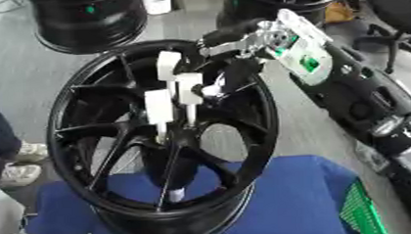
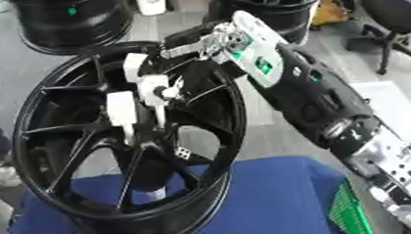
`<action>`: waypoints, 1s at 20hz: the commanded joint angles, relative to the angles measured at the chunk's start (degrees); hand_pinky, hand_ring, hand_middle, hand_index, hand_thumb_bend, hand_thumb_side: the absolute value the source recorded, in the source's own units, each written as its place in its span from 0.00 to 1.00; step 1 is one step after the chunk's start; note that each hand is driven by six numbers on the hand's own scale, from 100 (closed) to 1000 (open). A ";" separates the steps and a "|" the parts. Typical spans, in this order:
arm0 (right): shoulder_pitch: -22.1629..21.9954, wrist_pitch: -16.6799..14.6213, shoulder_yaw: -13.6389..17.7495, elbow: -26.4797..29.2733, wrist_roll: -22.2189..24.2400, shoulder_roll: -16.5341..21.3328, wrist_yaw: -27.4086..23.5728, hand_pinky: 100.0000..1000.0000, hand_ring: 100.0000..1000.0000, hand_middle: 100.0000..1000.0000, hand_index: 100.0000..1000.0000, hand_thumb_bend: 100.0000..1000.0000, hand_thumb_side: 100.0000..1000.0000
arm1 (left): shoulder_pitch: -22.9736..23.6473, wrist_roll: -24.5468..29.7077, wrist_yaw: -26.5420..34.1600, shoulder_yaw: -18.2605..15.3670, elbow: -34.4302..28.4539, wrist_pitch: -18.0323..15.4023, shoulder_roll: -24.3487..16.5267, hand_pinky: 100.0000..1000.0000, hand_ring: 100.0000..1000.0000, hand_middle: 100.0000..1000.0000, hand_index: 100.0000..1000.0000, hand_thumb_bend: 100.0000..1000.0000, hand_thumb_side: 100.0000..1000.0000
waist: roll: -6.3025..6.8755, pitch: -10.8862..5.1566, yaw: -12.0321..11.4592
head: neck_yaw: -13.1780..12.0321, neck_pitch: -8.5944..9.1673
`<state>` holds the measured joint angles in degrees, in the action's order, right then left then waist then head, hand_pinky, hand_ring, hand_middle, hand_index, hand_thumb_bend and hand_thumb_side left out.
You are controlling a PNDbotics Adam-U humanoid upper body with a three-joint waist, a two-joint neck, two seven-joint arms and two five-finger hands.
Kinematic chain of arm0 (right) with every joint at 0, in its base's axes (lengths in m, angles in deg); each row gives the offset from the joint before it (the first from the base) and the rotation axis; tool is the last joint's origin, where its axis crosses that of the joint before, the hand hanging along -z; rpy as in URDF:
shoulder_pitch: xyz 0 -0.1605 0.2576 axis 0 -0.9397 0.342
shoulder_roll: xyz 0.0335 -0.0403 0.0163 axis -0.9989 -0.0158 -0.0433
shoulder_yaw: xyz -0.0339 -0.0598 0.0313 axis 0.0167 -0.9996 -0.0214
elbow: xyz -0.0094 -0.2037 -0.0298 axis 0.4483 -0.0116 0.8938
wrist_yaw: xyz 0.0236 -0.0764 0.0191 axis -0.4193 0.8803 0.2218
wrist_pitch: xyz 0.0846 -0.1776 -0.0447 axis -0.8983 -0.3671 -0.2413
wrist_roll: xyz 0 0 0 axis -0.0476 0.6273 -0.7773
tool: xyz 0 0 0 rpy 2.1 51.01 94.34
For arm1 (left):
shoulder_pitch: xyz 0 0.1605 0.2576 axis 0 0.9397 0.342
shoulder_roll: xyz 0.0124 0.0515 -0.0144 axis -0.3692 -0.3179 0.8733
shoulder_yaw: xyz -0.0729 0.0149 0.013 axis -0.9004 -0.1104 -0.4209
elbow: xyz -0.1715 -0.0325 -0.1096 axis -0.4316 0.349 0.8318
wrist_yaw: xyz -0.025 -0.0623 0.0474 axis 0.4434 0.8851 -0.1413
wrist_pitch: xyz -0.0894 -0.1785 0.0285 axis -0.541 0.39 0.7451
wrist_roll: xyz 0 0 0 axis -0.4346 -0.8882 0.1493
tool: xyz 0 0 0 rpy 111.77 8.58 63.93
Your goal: Pull the pin out of the wheel hub.
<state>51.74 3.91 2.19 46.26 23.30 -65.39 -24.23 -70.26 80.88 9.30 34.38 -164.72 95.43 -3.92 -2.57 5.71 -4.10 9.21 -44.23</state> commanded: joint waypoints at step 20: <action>1.16 -5.05 1.43 2.01 -1.27 0.21 0.08 0.59 0.38 0.33 0.84 0.00 0.20 | -0.34 0.15 -0.03 0.11 -0.71 -0.07 -0.80 0.65 0.52 0.54 0.66 0.48 0.47 | 0.24 -1.01 -0.13 | 0.45 0.11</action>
<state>51.42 1.09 2.64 46.86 20.48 -66.32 -23.64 -70.26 80.95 9.30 34.39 -164.71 95.41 -3.92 -2.56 5.65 -4.22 9.51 -44.23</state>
